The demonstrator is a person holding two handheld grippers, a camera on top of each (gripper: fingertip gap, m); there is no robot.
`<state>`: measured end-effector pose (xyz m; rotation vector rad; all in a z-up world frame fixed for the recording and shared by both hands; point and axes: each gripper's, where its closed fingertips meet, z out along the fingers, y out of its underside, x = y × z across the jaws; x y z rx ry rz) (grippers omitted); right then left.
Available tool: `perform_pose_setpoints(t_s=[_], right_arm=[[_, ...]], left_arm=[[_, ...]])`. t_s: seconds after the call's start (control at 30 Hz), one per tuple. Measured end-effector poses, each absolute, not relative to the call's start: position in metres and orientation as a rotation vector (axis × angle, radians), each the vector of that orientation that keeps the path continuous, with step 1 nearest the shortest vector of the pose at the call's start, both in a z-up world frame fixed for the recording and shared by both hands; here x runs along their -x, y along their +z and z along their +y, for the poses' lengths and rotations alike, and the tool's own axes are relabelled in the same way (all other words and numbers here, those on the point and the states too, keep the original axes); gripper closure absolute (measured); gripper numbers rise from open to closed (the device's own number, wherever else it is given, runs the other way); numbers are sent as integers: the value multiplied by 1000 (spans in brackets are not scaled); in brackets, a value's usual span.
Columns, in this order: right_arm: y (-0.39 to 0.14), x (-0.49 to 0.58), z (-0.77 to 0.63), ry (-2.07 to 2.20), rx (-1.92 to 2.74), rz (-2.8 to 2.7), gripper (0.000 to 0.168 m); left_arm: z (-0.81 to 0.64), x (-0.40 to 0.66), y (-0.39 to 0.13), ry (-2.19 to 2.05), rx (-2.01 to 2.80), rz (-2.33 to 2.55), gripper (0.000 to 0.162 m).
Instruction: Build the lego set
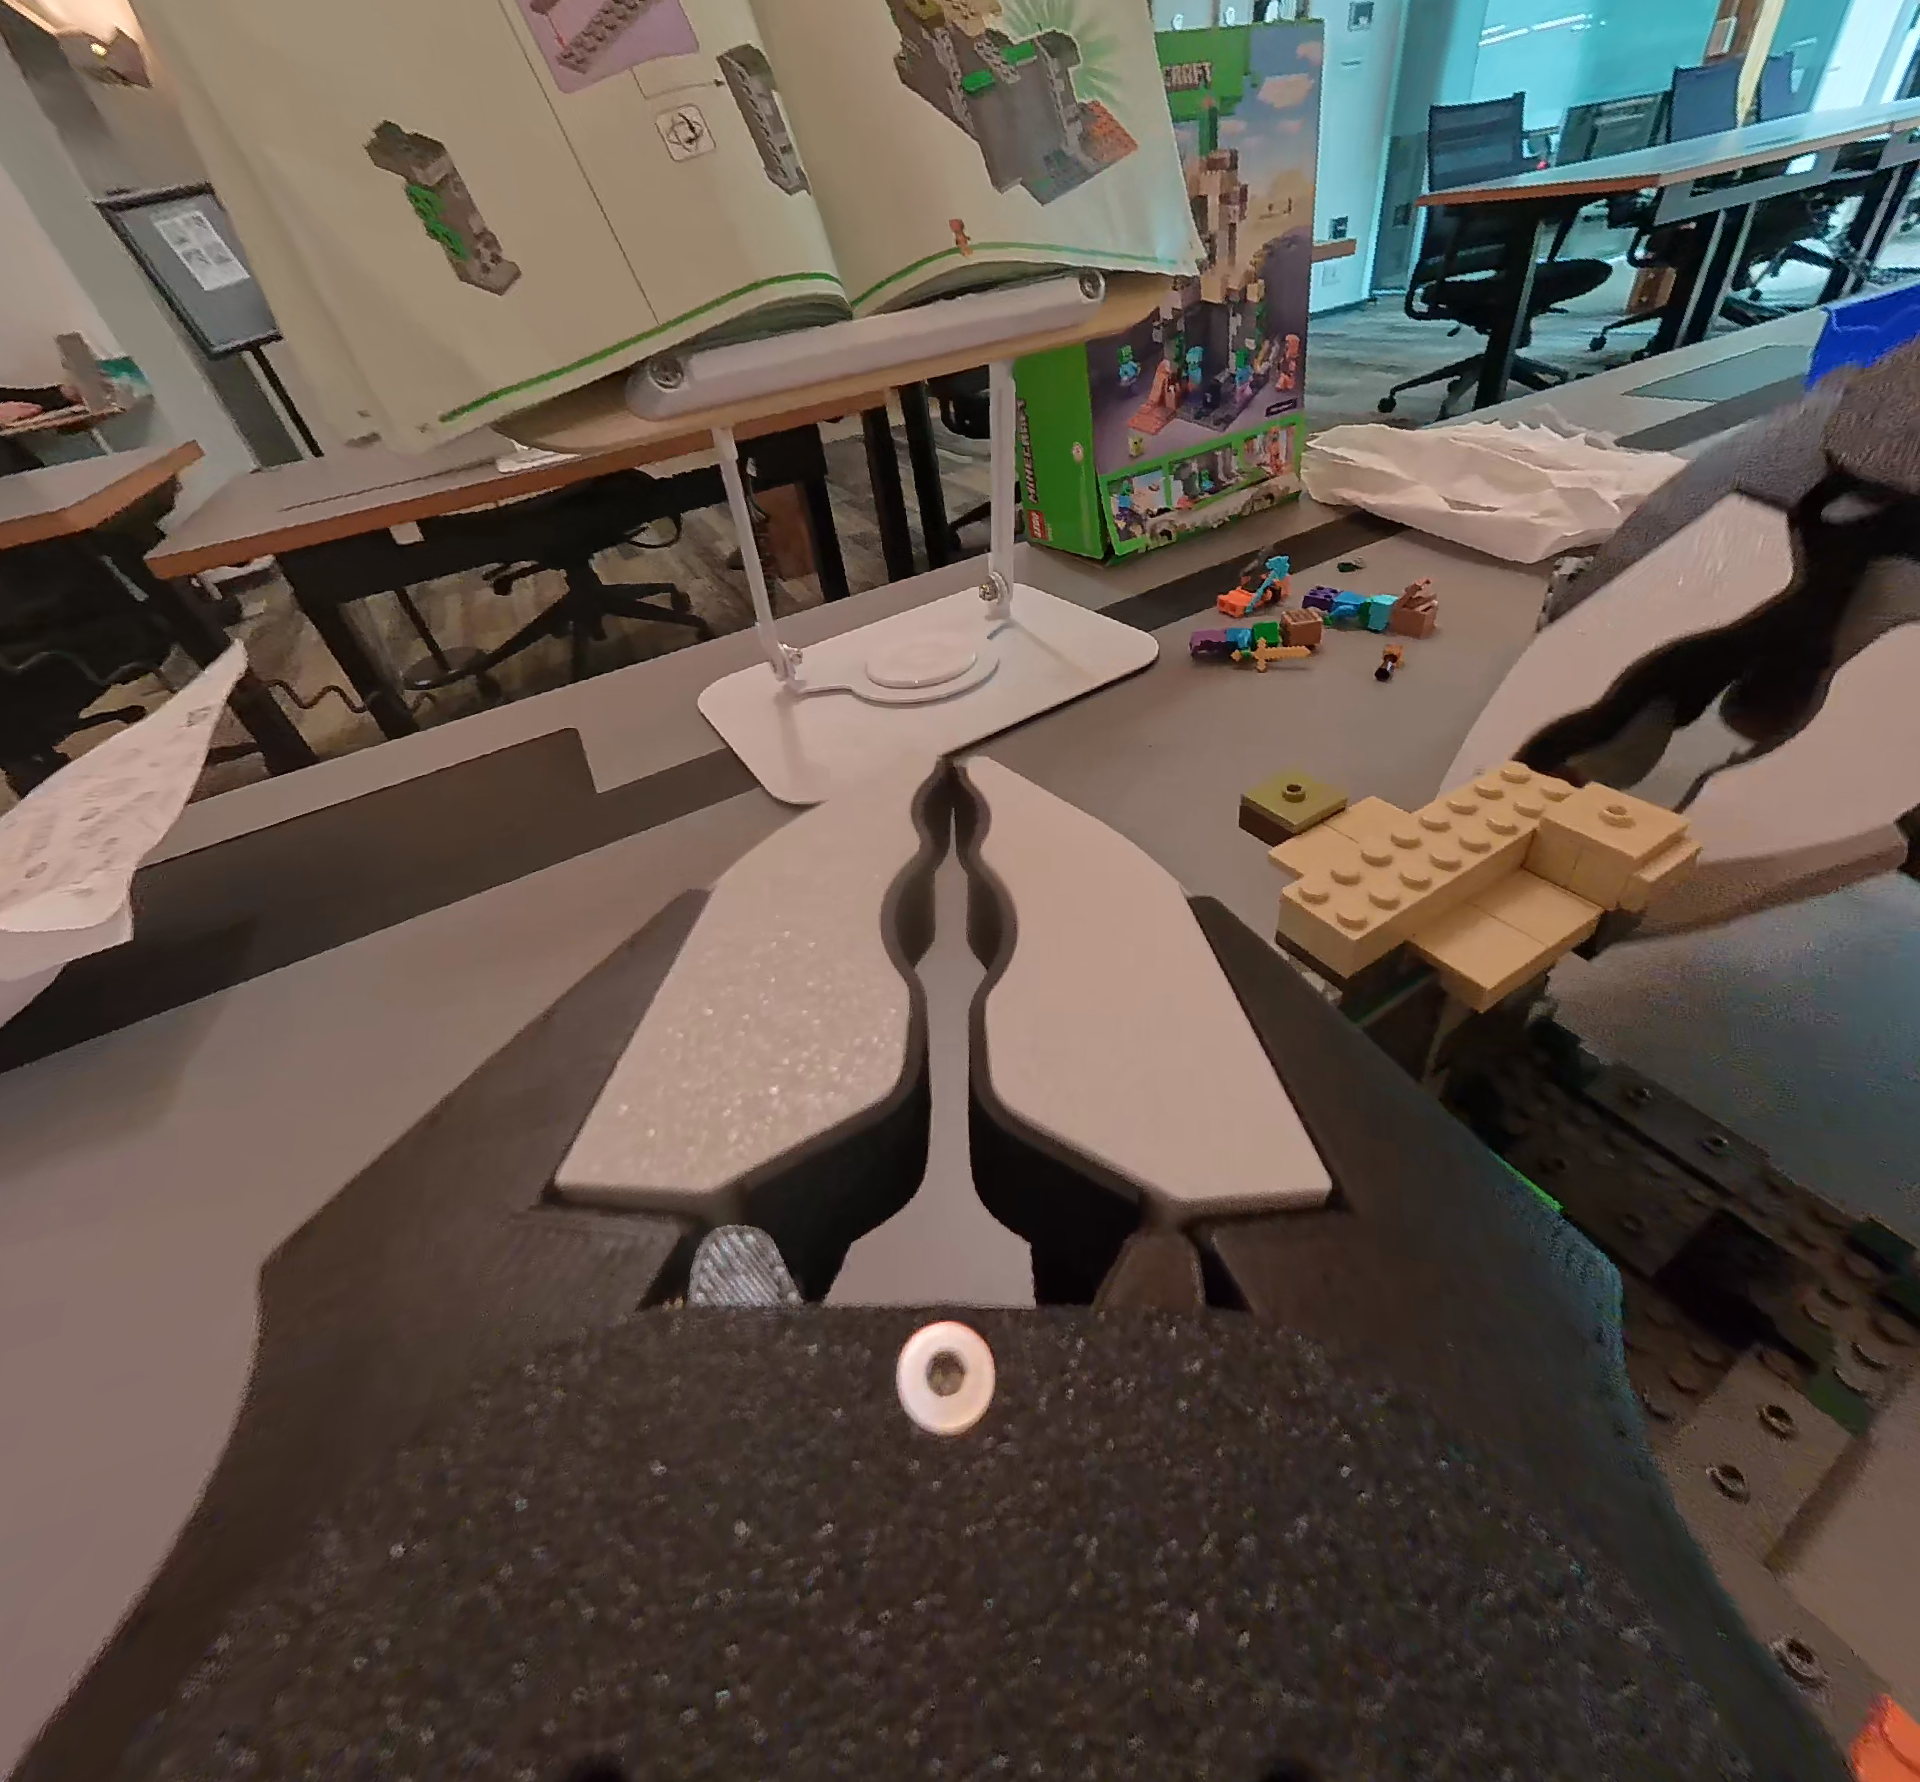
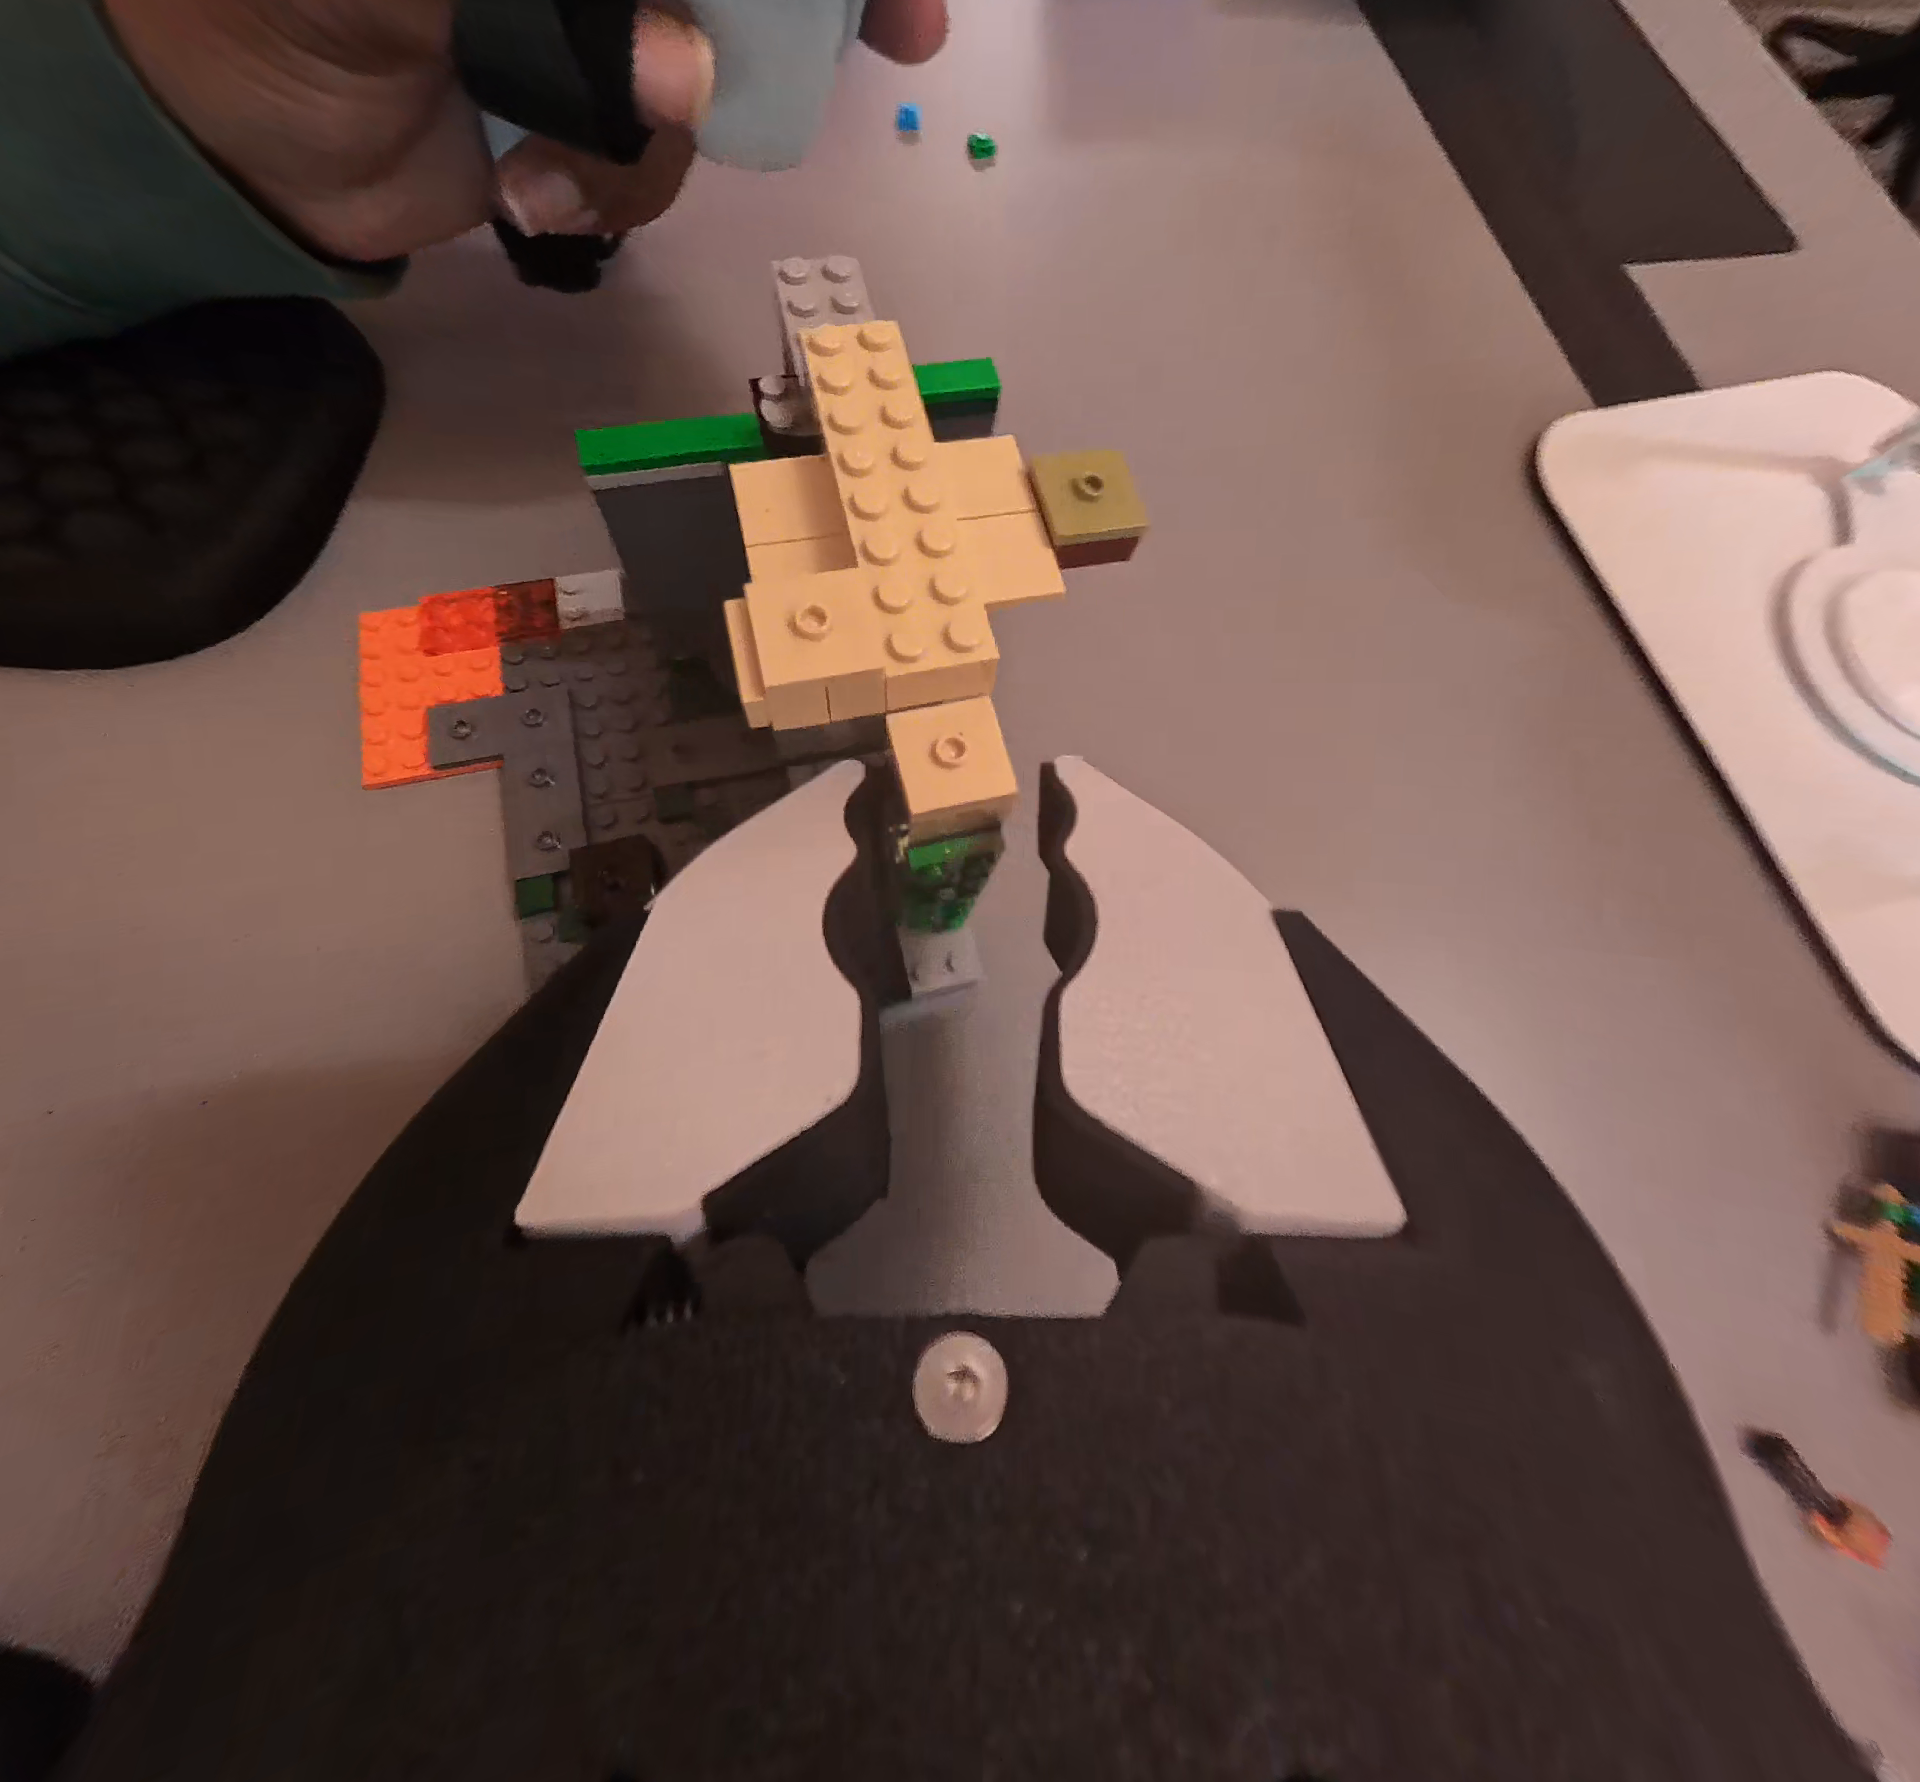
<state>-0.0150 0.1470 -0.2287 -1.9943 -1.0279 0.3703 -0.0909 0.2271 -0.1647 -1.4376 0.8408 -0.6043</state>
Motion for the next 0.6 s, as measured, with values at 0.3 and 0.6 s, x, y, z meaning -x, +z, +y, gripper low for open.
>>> perform_pose_setpoints(t_s=[0.3, 0.6], right_arm=[[-187, -7, 125, 272, 1950, -876, 132], [-230, -10, 125, 287, 1987, -869, 125]], left_arm=[[204, 85, -172, -698, 1398, 1032, 152], [177, 109, -198, -855, 1402, 1282, 134]])
